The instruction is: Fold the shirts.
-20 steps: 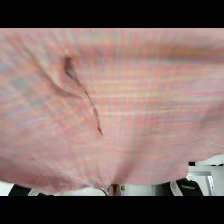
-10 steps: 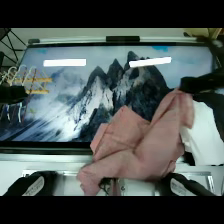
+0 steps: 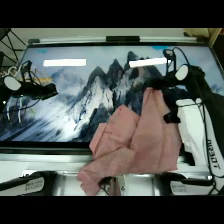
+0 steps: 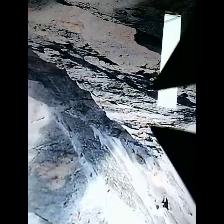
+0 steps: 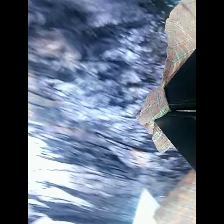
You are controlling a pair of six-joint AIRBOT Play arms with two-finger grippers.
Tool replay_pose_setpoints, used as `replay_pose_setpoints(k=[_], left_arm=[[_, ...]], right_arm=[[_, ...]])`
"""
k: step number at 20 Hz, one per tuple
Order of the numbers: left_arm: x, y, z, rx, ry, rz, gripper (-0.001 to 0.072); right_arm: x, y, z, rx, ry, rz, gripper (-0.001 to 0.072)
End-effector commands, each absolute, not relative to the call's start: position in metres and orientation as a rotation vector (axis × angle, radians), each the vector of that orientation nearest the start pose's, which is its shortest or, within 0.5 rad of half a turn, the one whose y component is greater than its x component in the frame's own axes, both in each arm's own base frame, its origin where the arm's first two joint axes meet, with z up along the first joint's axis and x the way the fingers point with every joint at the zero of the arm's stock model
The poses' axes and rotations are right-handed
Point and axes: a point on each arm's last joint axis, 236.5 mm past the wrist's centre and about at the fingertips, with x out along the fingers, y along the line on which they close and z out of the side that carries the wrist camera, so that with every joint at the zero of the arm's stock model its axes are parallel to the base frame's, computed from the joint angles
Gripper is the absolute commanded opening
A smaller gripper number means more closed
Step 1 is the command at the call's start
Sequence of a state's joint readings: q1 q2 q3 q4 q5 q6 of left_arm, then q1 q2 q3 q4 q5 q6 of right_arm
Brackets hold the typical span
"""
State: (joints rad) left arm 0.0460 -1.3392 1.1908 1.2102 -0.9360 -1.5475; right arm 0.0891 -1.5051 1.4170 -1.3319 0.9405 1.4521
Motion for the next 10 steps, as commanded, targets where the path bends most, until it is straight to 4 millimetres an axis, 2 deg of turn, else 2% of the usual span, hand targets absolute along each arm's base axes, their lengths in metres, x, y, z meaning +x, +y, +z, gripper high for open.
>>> replay_pose_setpoints(k=[1,2,4,6,7,8,10], left_arm=[[0.451,-0.058,0.022,-0.330,1.054,-0.155,0.0632],[0.439,-0.054,0.019,-0.261,1.117,-0.158,0.0631],[0.409,-0.028,0.020,-0.058,1.268,-0.090,0.0617],[0.387,0.010,0.039,0.135,1.366,0.078,0.0612],[0.383,0.016,0.050,0.177,1.377,0.126,0.0612],[0.383,0.011,0.055,0.184,1.375,0.121,0.0612],[0.383,0.001,0.054,0.192,1.374,0.096,0.0613]], right_arm=[[0.504,0.100,0.043,0.177,0.978,0.207,0.0535],[0.493,0.099,0.043,0.171,1.031,0.214,0.0580],[0.472,0.088,0.053,0.115,1.111,0.193,0.0580],[0.448,0.061,0.071,0.078,1.176,0.078,0.0580],[0.433,0.043,0.077,0.048,1.209,0.008,0.0580],[0.421,0.031,0.081,0.022,1.240,-0.039,0.0580],[0.400,0.023,0.082,0.007,1.307,-0.070,0.0580]])
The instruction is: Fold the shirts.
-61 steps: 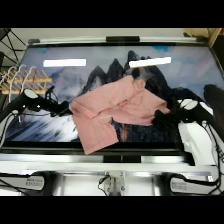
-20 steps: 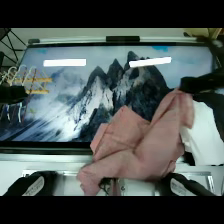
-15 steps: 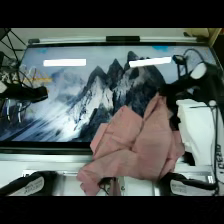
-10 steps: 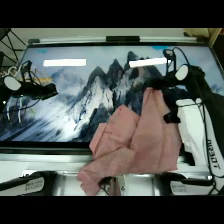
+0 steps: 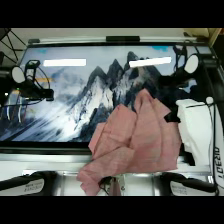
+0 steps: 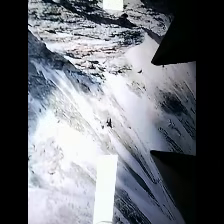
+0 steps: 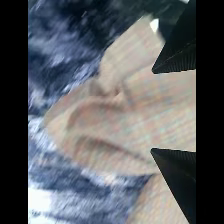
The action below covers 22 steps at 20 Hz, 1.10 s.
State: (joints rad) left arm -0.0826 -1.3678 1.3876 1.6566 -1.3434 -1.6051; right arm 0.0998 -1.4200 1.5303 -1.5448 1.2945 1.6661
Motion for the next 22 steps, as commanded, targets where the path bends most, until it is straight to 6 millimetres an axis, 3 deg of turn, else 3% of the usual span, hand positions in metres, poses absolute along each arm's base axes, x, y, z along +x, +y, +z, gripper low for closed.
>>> replay_pose_setpoints(k=[1,22], left_arm=[[0.3833,-0.0026,0.0532,0.199,1.375,0.088,0.0613],[0.3846,-0.0082,0.0484,0.206,1.383,0.075,0.0613]], right_arm=[[0.3936,0.0226,0.0813,0.005,1.333,-0.072,0.0580],[0.3929,0.0227,0.0816,0.005,1.334,-0.072,0.0579]])
